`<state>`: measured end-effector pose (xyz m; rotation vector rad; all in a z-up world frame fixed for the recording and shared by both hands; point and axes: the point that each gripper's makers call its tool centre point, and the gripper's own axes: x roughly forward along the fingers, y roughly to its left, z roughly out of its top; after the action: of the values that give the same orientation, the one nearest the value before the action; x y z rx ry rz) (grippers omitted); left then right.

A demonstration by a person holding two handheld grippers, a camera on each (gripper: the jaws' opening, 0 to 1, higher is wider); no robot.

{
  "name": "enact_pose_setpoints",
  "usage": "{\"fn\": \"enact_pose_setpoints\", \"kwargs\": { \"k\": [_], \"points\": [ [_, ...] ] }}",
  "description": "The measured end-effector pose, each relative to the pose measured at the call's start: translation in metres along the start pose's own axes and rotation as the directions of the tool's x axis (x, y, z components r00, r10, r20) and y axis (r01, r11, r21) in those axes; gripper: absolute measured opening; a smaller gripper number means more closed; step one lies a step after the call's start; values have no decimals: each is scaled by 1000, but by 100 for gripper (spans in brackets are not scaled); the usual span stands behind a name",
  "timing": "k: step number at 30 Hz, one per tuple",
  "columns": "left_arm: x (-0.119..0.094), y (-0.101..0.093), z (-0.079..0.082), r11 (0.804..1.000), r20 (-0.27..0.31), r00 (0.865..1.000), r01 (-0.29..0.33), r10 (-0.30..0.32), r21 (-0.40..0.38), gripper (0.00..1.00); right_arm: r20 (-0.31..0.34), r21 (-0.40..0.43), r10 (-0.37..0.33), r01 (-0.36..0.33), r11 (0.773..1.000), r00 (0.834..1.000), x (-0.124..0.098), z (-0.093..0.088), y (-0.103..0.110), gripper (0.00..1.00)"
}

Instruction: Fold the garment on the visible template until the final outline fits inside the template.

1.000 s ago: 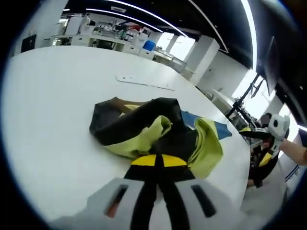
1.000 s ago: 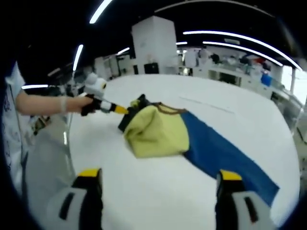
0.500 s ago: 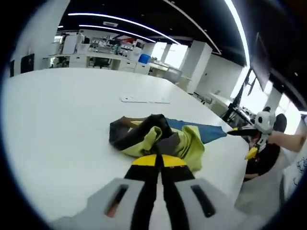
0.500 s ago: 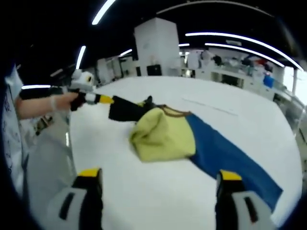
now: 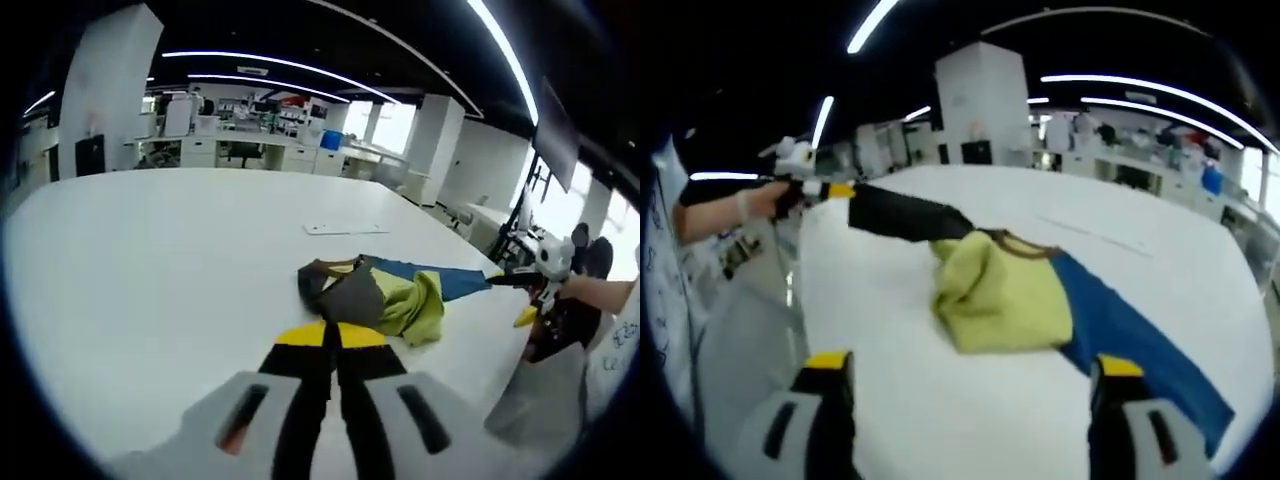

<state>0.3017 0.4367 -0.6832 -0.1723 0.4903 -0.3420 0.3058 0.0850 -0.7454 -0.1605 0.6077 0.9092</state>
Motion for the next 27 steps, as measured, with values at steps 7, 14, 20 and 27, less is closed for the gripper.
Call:
{"fn": "enact_pose_setpoints", "kwargs": {
  "k": [7, 14, 20, 27],
  "points": [
    [-36, 42, 0, 995, -4, 998, -67, 67, -78, 0, -2, -14, -4, 4, 1000, 1000, -5, 5, 18, 99],
    [-58, 90, -6, 987, -39, 994, -109, 105, -116, 0, 11, 32, -50, 49, 998, 999, -9, 11, 42, 99],
    [-64, 131, -8, 976, -42, 989, -146, 141, -161, 0, -6, 54, -80, 81, 995, 997, -6, 10, 55, 99],
    [-59, 164, -17, 970, -74, 984, -171, 161, -171, 0, -13, 57, -142, 143, 988, 990, -2, 15, 61, 99]
  ]
}}
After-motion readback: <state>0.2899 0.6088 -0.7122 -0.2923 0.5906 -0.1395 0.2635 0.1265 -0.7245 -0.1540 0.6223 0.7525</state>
